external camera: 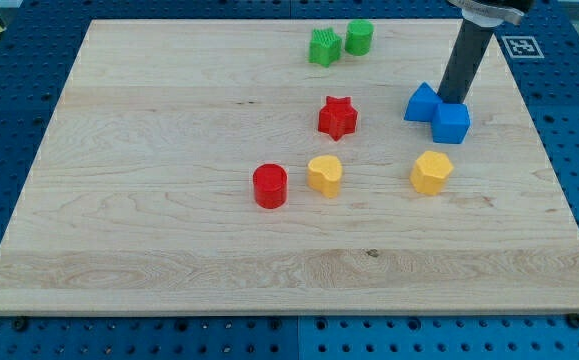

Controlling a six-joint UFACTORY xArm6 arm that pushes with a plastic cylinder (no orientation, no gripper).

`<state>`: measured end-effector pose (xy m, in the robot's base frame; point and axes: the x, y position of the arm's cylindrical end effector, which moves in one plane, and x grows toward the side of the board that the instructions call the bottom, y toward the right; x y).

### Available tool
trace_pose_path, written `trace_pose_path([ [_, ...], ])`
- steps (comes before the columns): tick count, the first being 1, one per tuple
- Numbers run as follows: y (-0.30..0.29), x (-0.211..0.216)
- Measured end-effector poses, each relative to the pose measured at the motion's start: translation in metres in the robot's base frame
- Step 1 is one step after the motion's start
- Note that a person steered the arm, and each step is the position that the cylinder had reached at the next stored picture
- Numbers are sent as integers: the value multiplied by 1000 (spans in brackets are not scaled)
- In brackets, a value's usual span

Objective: Slide the blue triangle slightly up

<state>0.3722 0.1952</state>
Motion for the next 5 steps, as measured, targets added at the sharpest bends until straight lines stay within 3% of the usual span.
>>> trace_pose_path([
  [5,-2,26],
])
